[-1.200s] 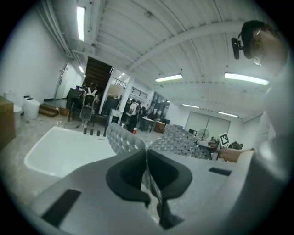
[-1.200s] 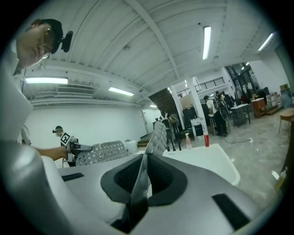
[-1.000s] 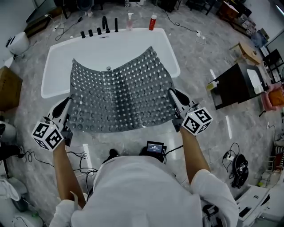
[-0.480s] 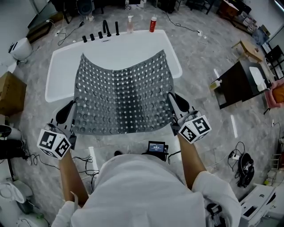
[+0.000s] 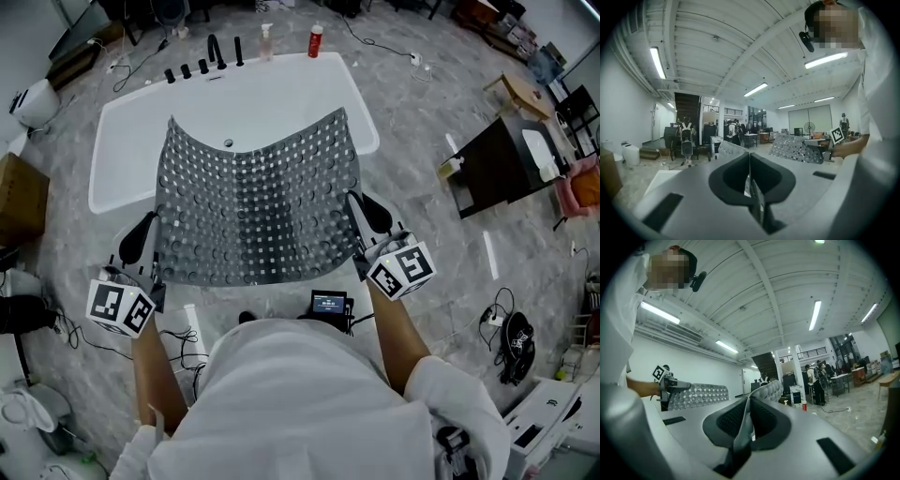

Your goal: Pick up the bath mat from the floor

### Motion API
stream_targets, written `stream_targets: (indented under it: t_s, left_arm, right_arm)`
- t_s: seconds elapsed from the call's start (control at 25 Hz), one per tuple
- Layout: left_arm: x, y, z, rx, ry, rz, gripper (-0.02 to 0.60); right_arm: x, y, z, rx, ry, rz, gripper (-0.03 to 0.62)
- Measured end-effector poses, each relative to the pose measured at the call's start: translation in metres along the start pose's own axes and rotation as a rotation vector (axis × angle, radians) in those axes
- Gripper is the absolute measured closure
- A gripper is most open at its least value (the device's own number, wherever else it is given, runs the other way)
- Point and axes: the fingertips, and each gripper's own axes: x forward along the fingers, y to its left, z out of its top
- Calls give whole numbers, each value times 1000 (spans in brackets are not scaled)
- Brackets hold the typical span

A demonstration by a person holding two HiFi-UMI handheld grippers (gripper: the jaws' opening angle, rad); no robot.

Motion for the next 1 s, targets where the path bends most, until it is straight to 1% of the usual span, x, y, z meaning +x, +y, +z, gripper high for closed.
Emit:
stream_targets:
  t_s: [0.12, 0.28, 0.48, 0.76, 1.0]
  left_arm:
    - [-2, -4, -3, -10, 7, -7, 568]
    - [-2, -8, -3, -11, -5, -14, 568]
    - [0, -10, -11, -40, -11, -22, 568]
    - [1, -13, -14, -33, -12, -12, 568]
    - [-2, -12, -18, -53, -5, -9, 569]
  right_arm:
    - [-2, 3, 1, -9, 2, 6, 553]
    - [-5, 5, 0, -13, 10, 0, 553]
    - [-5, 7, -10, -2, 26, -4, 553]
    - [-7, 6, -16, 1, 32, -5, 553]
    - [-4, 9, -13, -4, 30, 8, 553]
